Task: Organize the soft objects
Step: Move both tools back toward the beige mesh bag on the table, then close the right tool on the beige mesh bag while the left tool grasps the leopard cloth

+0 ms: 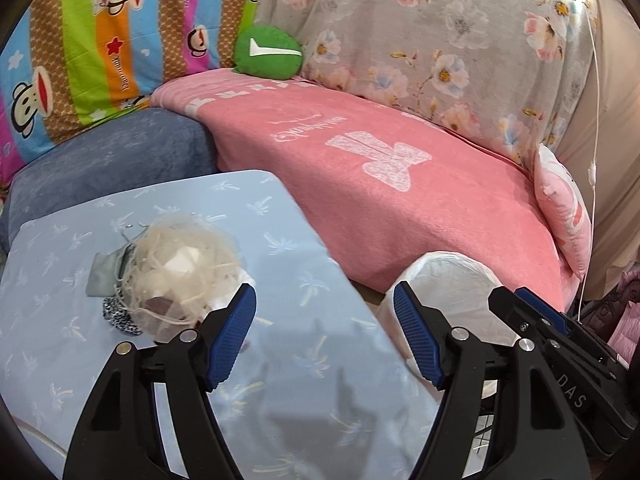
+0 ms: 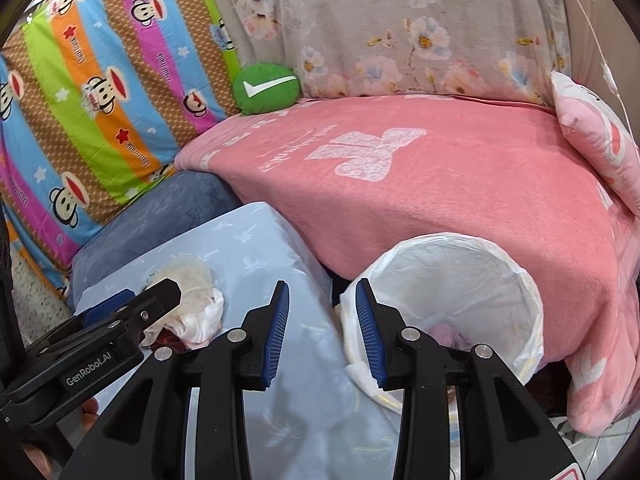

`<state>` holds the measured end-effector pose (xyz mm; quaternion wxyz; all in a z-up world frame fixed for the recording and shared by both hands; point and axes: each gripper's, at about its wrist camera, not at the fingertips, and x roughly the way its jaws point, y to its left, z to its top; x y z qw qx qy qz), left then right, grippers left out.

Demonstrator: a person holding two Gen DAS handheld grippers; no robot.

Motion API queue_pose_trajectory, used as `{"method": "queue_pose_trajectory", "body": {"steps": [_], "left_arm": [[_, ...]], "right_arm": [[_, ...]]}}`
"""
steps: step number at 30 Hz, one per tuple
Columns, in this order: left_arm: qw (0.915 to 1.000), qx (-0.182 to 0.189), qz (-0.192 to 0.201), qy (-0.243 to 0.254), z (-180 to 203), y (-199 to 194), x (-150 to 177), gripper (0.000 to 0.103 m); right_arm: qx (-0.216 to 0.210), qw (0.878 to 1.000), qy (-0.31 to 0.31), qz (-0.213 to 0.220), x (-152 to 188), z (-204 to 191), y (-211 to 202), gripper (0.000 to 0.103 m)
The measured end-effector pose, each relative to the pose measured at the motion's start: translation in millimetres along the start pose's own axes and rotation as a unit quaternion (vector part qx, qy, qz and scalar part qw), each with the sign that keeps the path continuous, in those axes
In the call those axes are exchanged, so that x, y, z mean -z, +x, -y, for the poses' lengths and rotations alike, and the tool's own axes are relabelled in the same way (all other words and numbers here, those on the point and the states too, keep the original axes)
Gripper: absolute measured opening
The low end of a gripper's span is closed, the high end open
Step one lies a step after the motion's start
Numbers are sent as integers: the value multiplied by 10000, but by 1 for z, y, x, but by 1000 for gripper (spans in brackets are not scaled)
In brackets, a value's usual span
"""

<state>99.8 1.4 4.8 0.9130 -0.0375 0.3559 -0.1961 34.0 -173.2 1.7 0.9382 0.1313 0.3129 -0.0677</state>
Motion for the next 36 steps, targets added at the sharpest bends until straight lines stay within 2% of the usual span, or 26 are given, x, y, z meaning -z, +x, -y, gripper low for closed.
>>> {"method": "queue_pose_trajectory", "body": {"steps": [2,4,21,36], "left_arm": [[9999,-67,-9,-81,-10,-1,1,71],[9997,-157,-16,-163,-21,-2,3,80],[9927,-959,-107,-718,-112,-7,20,81],[9839,-1246,-382,-1227,-175,6,34,83]], "right_arm": [[-50,10000,-65,-18,0,-8,2,42],[-106,9998,-155,-56,2,-19,4,43],[-691,9933,-707,-598,16,-111,50,46],[-975,9844,-918,-1140,30,-172,112,46]]}}
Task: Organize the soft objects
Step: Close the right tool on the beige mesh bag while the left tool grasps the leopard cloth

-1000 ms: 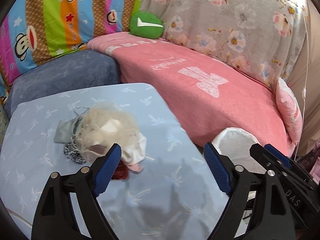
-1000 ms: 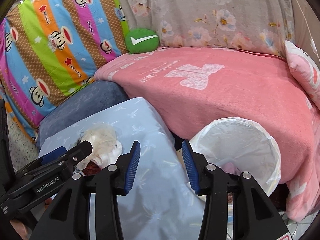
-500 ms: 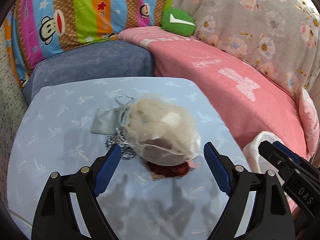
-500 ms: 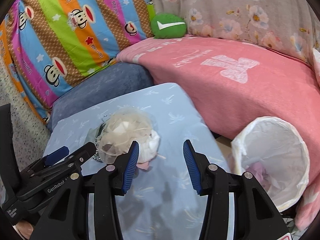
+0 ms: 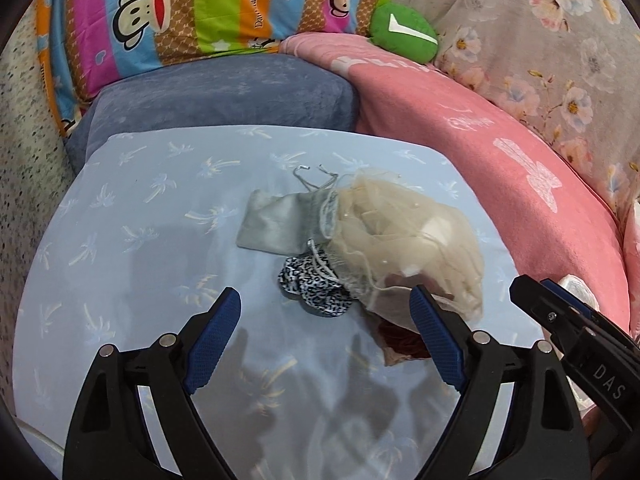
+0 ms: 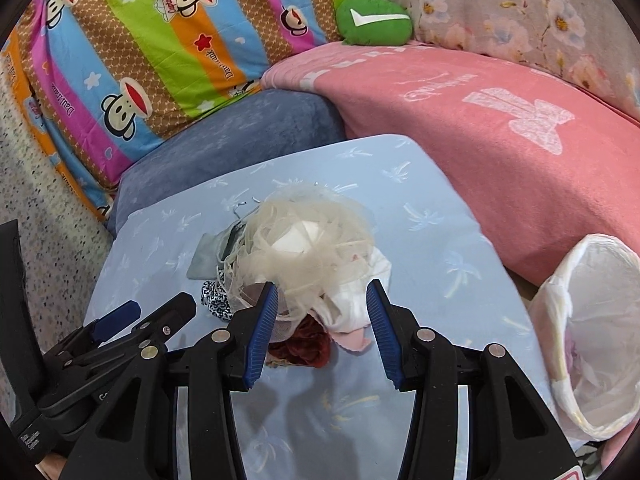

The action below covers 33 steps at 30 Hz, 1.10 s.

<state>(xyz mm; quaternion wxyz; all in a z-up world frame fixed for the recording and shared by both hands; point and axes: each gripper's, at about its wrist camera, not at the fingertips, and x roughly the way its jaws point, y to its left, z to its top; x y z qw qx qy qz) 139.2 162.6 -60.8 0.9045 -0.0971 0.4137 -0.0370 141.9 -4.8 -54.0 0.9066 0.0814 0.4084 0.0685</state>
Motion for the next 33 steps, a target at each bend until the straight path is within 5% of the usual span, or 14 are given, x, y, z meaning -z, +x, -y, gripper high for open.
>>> {"method": "queue_pose_trajectory", "body": {"steps": [13,22,33], "left_arm": [[9993,-107,-280,-221,-26,24,5,83],[9986,-103,-443,-267,-30,44,6,82],[9976,4,-661,-228,-22,68,3,55]], "right_arm": [[-137,9993,4,-346,2,-15,43,42],[-207,9988,79,-426,5,-11,53,11],[-126,9992,281,252,-12,1,10,2]]}}
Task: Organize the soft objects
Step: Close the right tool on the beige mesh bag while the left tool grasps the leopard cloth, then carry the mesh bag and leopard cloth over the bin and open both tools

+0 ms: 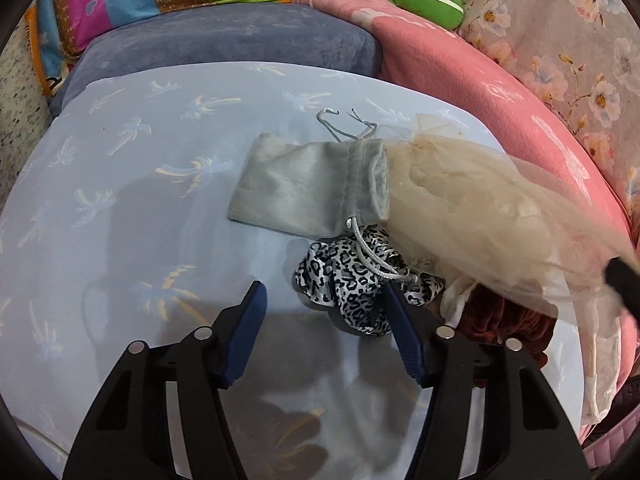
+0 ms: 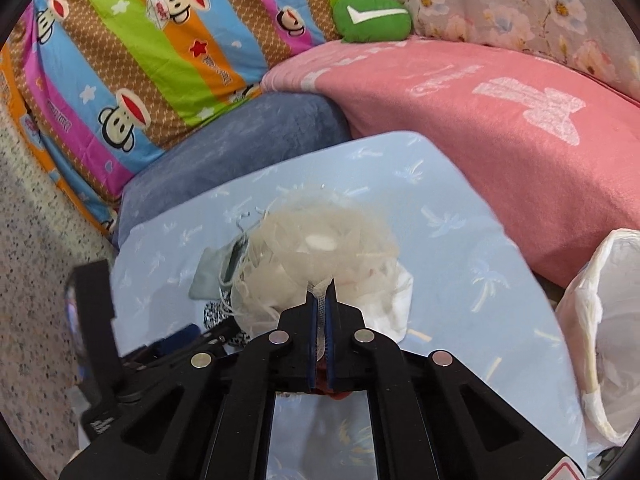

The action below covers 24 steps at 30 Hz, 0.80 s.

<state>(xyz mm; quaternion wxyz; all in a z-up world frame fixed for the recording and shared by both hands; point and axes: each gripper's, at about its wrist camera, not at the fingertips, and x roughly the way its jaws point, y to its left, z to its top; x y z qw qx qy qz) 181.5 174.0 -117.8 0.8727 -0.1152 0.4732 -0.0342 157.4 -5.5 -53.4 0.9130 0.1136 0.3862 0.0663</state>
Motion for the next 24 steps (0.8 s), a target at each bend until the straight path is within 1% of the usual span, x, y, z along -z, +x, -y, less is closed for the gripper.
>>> {"method": "queue_pose_trajectory", "body": {"steps": [1,2,4,7,10,18,24], "left_arm": [[10000,-10,7,42,2,0,0,47],[10000,2,-5,68,3,0,0,42],[9999,92,-55,67,6,-1,1,22],[9999,148,-27,77,11,-7,3,10],[9996,200,110,158,19,-23,7,9],[9970,490,484,363,49,-67,7,9],[9935,665,716,591,75,-92,7,9]], "right_arm": [[5,10000,25,64,-2,2,-6,2],[-3,9999,50,102,-4,4,-10,2],[-14,9998,94,172,-5,7,-18,2],[-6,9996,113,273,-6,11,-31,2],[19,9991,112,404,-7,14,-46,2],[72,9960,205,861,-15,27,-94,2],[167,9922,347,1182,-16,46,-131,2]]}}
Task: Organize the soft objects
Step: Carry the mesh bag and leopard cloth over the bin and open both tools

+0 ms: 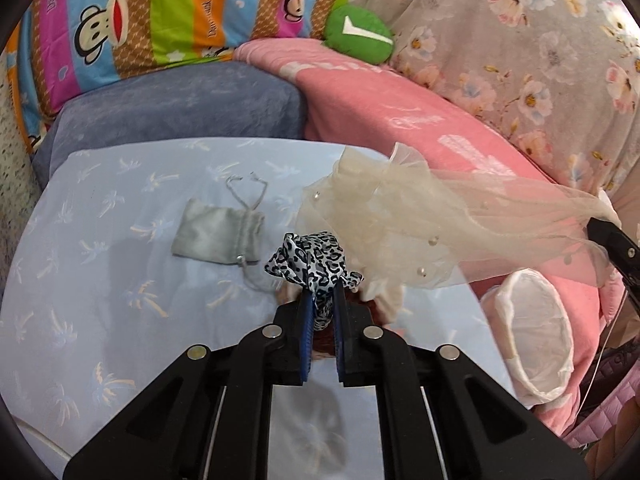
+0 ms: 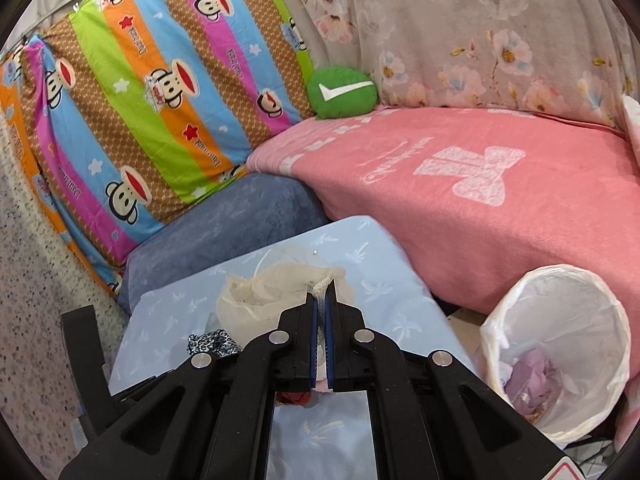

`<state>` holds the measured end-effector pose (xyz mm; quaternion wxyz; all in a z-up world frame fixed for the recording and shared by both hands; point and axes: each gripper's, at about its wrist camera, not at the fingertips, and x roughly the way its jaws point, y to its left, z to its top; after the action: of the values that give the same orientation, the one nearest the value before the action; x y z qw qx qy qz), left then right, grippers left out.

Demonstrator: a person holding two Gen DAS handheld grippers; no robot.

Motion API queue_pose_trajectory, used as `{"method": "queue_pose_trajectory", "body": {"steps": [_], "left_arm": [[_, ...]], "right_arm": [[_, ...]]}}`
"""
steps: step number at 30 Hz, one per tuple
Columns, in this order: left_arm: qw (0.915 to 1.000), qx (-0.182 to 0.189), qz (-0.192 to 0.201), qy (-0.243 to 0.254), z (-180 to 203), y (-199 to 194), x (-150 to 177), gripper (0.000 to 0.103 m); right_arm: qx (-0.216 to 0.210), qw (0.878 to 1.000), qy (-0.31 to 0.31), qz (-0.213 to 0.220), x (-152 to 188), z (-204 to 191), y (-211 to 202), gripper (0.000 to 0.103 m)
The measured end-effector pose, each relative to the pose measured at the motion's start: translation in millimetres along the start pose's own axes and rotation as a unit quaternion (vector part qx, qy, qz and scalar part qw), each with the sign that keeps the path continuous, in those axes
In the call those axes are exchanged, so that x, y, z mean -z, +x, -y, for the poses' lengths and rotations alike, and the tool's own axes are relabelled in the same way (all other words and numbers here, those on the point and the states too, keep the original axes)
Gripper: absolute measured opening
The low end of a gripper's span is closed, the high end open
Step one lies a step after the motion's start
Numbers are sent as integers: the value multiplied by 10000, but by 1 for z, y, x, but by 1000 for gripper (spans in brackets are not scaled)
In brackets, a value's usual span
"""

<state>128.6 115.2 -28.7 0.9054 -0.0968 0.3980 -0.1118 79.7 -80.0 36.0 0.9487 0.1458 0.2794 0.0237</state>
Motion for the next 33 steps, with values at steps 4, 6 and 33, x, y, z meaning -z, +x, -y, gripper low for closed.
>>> {"method": "queue_pose_trajectory", "body": {"steps": [4,6,33], "left_arm": [[9997,120,104,197,22,-9,0,9],[9993,180,135,289,32,-12,1,9],[9774,1228,-230,1708,195,5,24,9]], "right_arm": [[117,9996,123,205,-6,20,-22,2],[182,9992,188,296,-8,30,-33,2],[1336,9826,1026,778,-19,187,-105,3]]}}
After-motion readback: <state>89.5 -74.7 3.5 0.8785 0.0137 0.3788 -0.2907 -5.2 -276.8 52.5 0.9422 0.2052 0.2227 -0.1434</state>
